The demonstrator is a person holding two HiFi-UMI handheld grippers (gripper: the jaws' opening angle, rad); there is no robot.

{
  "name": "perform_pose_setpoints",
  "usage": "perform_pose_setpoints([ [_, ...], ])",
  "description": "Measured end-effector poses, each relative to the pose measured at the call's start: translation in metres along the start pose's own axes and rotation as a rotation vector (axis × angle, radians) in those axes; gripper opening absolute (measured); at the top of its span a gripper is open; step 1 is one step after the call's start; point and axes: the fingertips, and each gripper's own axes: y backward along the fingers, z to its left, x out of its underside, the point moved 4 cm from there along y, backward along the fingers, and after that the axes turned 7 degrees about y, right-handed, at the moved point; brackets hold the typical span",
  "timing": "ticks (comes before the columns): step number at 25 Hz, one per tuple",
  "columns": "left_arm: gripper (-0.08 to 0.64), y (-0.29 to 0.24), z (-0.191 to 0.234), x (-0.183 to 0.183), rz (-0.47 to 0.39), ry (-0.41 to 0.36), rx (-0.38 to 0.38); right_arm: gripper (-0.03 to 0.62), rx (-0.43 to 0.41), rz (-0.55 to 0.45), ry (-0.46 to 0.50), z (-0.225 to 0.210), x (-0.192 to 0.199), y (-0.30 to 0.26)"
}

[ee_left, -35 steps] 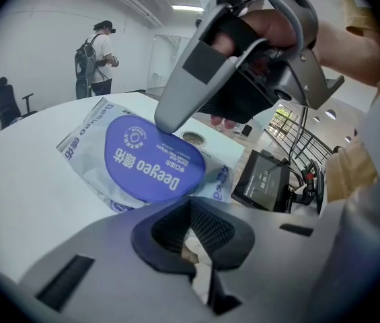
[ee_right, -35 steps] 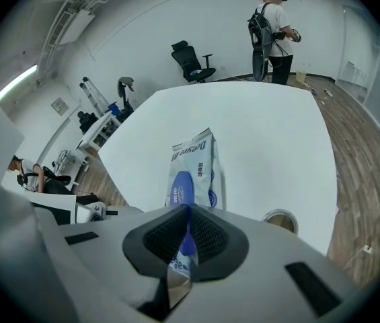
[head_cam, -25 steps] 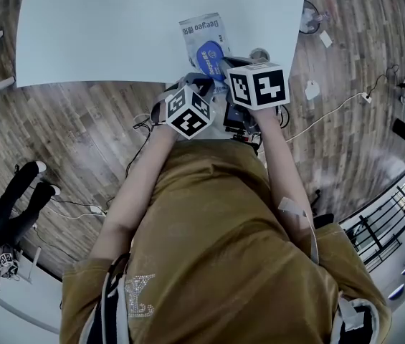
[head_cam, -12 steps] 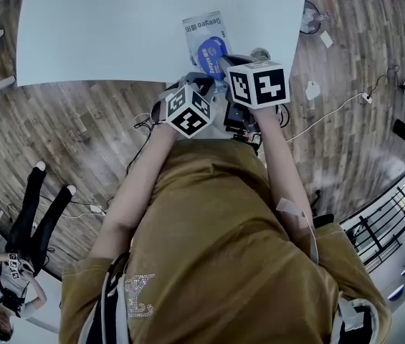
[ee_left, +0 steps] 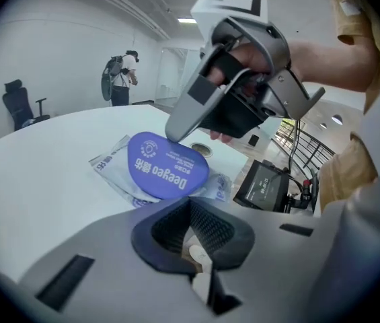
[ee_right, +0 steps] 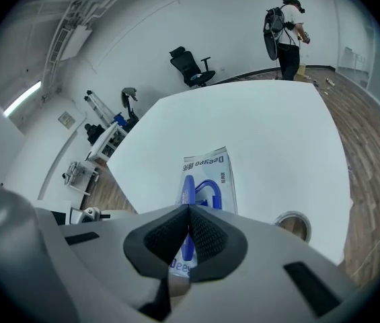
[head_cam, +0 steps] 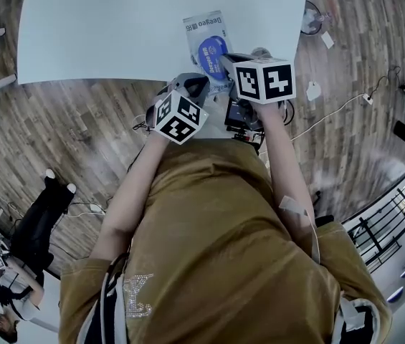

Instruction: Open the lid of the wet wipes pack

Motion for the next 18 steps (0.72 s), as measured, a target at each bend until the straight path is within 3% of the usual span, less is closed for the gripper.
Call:
perform_pose_setpoints([
  [9,0.006,0.03,0.032,-0.018,-0.164,0.149,-0.077,0.008,-0.074,-0.044,-0.035,0.016,-0.002,0.001],
  [18,0.006,0.048,0.043,-0.049,-0.259,0.148,-0.103,0.008,-0.104,-0.062,-0.027,0.026,0.0,0.0],
])
